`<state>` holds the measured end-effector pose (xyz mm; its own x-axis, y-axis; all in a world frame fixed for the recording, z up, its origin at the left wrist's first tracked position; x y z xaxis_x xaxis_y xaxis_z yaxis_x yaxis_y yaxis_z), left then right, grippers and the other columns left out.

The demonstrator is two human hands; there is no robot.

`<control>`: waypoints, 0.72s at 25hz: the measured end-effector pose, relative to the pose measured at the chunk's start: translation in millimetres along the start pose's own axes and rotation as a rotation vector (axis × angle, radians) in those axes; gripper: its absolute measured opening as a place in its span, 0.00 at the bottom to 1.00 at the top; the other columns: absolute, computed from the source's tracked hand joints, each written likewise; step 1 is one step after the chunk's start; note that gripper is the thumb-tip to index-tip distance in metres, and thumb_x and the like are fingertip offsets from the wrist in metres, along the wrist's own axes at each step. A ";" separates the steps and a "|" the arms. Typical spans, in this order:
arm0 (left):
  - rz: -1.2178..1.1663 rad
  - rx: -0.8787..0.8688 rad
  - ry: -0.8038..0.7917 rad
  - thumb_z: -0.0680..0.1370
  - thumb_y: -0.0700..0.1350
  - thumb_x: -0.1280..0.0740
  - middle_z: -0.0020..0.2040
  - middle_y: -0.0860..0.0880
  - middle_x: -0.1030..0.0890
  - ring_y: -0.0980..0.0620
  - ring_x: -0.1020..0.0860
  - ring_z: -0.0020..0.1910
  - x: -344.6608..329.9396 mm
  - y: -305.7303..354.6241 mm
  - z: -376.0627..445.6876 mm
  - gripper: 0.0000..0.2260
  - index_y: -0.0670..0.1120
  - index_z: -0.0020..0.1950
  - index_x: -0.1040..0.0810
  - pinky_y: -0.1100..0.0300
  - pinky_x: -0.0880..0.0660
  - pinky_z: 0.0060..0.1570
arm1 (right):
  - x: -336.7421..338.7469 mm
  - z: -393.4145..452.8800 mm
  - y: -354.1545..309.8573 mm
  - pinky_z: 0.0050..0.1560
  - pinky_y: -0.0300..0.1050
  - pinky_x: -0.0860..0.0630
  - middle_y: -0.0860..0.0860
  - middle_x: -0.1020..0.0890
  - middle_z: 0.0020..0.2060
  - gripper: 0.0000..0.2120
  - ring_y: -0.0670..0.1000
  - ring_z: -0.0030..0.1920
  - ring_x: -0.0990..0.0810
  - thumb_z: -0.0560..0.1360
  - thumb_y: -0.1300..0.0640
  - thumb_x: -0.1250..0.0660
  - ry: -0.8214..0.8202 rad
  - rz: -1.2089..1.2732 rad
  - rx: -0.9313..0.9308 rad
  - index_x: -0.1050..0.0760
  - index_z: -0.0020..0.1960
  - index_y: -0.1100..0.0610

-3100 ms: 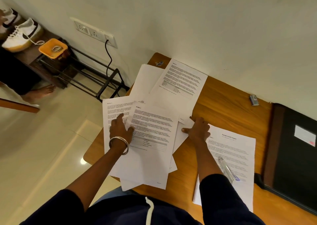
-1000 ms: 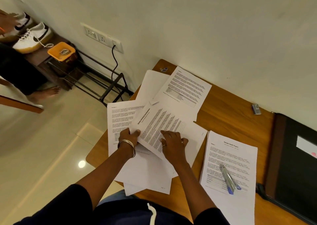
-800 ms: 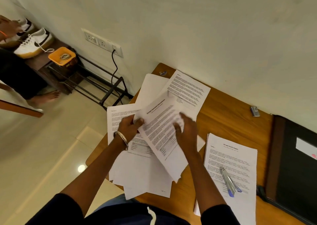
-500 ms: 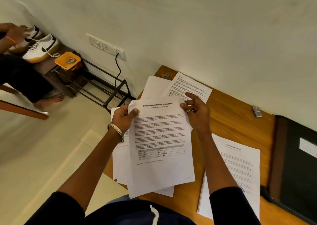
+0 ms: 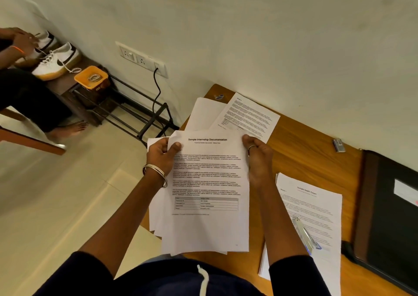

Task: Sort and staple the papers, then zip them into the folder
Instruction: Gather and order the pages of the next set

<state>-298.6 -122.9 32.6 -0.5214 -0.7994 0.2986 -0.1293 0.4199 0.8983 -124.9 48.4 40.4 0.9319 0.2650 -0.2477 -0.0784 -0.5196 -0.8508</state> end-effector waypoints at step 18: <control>-0.007 0.124 0.053 0.75 0.47 0.31 0.48 0.47 0.18 0.47 0.21 0.41 9.0 -22.8 -0.8 0.10 0.44 0.53 0.20 0.52 0.23 0.45 | -2.9 -9.0 -5.4 0.56 0.58 0.22 0.53 0.15 0.48 0.06 0.57 0.52 0.18 0.70 0.59 0.26 -0.096 -0.074 -0.205 0.19 0.46 0.52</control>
<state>-299.7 -140.0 15.1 -0.4750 -0.8229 0.3118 -0.2380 0.4612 0.8548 -124.0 43.1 49.9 0.8936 0.3794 -0.2399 0.0714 -0.6478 -0.7585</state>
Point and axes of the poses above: each hand's wrist, its own z-axis towards the middle knuckle, its own x-axis out of the back of the hand, y = z × x, the point moved 3 cm from there along z, towards the middle knuckle
